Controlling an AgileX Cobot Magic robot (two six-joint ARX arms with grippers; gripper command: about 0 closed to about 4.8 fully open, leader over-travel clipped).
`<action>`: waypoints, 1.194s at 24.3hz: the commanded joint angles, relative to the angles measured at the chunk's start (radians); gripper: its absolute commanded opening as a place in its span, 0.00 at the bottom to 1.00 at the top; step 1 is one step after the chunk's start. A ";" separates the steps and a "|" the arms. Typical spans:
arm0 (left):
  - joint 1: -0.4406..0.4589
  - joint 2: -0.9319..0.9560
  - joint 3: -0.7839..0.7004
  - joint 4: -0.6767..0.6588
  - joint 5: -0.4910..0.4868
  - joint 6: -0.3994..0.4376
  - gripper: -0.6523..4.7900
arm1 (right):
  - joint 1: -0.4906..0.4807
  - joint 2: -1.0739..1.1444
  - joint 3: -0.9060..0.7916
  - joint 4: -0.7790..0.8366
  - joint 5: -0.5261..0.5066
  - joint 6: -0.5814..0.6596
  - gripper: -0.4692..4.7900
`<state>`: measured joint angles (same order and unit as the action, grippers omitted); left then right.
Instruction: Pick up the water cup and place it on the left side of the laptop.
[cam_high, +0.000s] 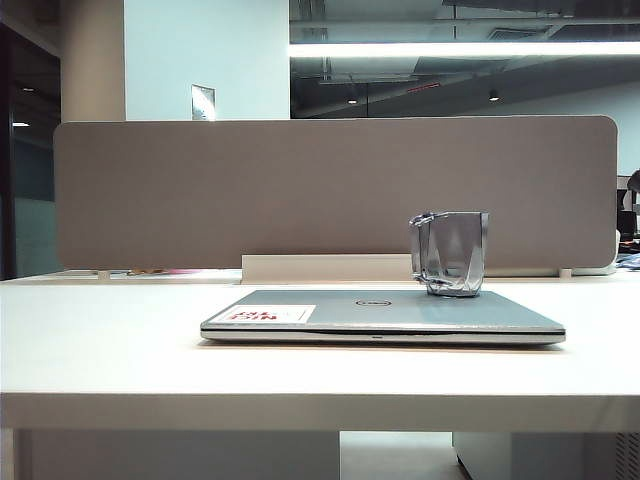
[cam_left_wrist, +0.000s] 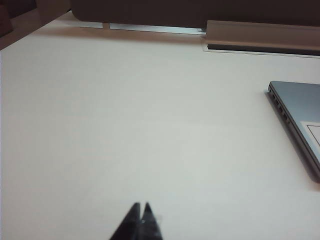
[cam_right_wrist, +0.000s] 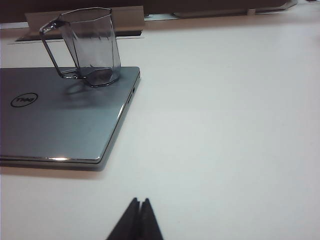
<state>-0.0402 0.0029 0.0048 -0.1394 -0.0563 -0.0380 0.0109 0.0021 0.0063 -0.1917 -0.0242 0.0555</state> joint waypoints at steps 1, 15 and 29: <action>-0.002 0.001 0.003 0.006 0.001 0.001 0.11 | 0.000 -0.001 -0.006 0.012 -0.001 0.000 0.08; -0.002 0.001 0.003 0.006 0.001 0.000 0.11 | 0.000 -0.001 -0.005 0.023 -0.003 0.001 0.08; -0.003 0.001 0.006 0.142 0.103 -0.154 0.11 | 0.000 -0.001 -0.004 0.024 -0.022 0.001 0.08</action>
<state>-0.0414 0.0029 0.0051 -0.0502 0.0227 -0.0834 0.0109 0.0021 0.0063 -0.1848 -0.0303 0.0555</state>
